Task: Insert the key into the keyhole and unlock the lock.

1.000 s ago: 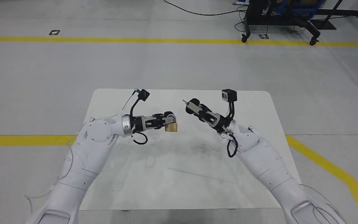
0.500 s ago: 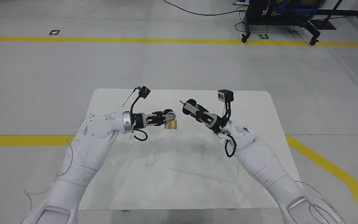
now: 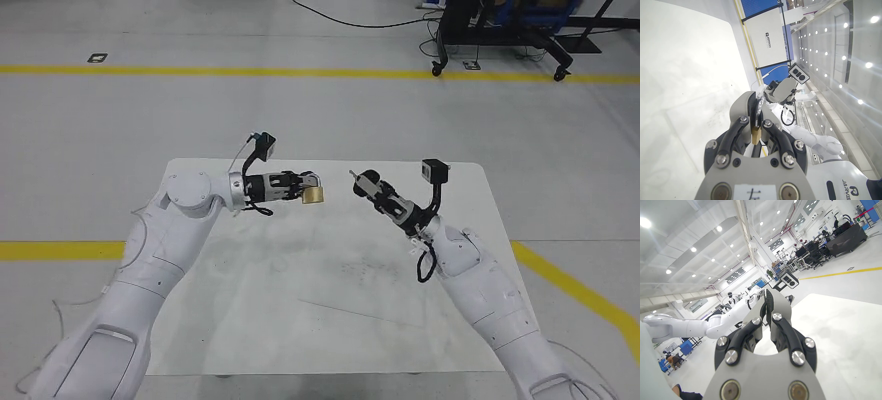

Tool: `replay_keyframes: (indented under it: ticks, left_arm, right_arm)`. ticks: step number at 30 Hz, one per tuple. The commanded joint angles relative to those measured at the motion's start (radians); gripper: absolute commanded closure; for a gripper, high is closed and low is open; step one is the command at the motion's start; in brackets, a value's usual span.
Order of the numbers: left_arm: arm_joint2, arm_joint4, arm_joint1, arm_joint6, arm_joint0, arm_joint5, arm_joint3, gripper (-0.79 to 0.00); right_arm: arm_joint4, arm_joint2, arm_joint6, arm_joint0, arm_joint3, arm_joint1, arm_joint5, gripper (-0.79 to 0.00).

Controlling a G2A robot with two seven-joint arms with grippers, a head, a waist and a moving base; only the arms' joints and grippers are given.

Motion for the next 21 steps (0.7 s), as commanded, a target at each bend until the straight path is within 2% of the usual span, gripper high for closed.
replay_keyframes:
  ticks: [1,3,4,7,9,11,13,16,19,21]
  left_arm:
    - [0.0,0.0,0.0,0.0,0.0,0.0,0.0,0.0]
    - [0.001,-0.003,0.0,0.004,0.004,0.007,0.001,0.0]
    - [0.003,-0.017,-0.002,0.012,0.013,0.045,0.004,0.0]
    - [-0.014,-0.143,-0.008,-0.023,0.007,0.202,0.035,0.0]
    - [-0.024,-0.216,-0.011,-0.047,-0.012,0.319,0.104,0.0]
    - [-0.016,-0.251,-0.018,-0.074,-0.038,0.419,0.168,0.0]
    - [0.002,-0.253,-0.025,-0.081,-0.064,0.495,0.219,0.0]
    - [0.039,-0.262,-0.042,-0.113,-0.096,0.568,0.253,0.0]
    - [0.083,-0.24,-0.06,-0.118,-0.124,0.599,0.286,0.0]
    - [0.102,-0.237,-0.072,-0.122,-0.139,0.585,0.305,0.0]
  right_arm:
    - [-0.001,0.001,0.0,0.0,-0.001,0.0,0.0,0.0]
    - [-0.001,0.001,0.0,0.0,-0.001,0.0,0.0,0.0]
    - [-0.001,0.001,0.0,0.0,-0.001,0.0,0.0,0.0]
    - [-0.008,0.001,0.001,0.0,-0.003,0.0,0.004,0.0]
    - [-0.089,0.012,0.019,0.015,-0.023,0.004,0.024,0.0]
    - [-0.264,0.042,0.057,0.04,-0.049,0.014,0.041,0.0]
    - [-0.456,0.081,0.047,0.036,-0.121,0.026,0.052,0.0]
    - [-0.741,0.127,0.029,0.0,-0.264,0.042,0.048,0.0]
    - [-0.989,0.157,0.016,-0.034,-0.401,0.055,0.029,0.0]
    - [-1.186,0.165,0.032,-0.055,-0.494,0.062,0.076,0.0]
